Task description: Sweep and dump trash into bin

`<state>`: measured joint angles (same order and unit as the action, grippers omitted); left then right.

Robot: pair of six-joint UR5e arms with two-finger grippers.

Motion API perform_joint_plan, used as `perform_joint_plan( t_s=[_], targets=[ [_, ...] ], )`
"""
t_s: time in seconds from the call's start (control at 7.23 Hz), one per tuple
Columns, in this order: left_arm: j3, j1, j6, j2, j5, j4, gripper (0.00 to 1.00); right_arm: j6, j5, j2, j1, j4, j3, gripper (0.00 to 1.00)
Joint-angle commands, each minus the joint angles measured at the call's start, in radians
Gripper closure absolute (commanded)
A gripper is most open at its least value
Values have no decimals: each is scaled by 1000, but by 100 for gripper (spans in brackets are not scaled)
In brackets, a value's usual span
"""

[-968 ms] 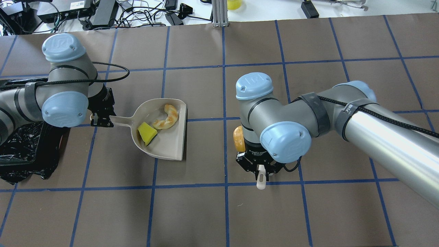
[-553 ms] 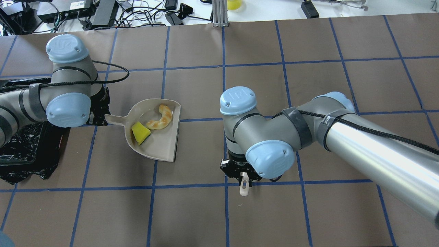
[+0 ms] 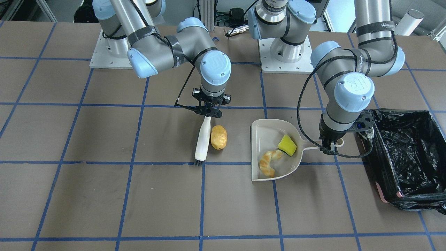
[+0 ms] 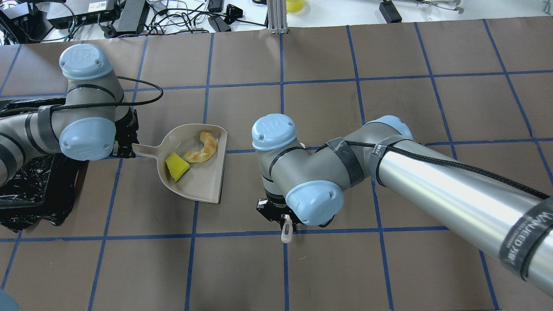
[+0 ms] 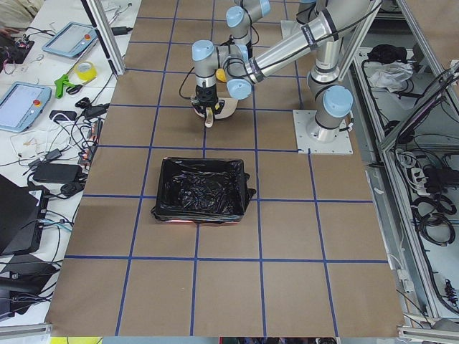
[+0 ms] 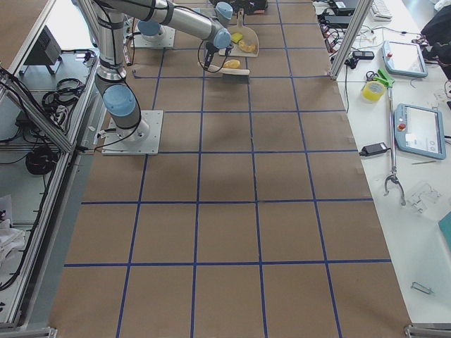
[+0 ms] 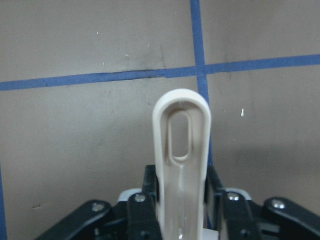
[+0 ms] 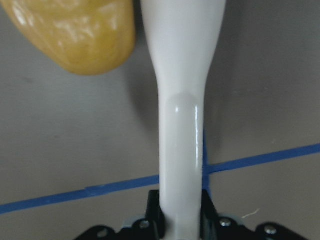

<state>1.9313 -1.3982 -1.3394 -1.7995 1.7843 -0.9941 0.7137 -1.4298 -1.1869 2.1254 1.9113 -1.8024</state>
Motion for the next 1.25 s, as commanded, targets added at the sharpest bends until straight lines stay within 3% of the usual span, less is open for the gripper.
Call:
perform_joint_plan(
  t_s=[0.0, 0.55, 1.11],
  targets=[
    [0, -4, -6, 0, -2, 0, 100, 85, 29, 105, 68, -1, 140, 88],
    [-3, -4, -7, -1, -2, -1, 100, 141, 139, 211, 125, 2, 334, 88],
    [-6, -4, -9, -1, -8, 3, 100, 133, 167, 285, 146, 31, 419, 88]
  ],
)
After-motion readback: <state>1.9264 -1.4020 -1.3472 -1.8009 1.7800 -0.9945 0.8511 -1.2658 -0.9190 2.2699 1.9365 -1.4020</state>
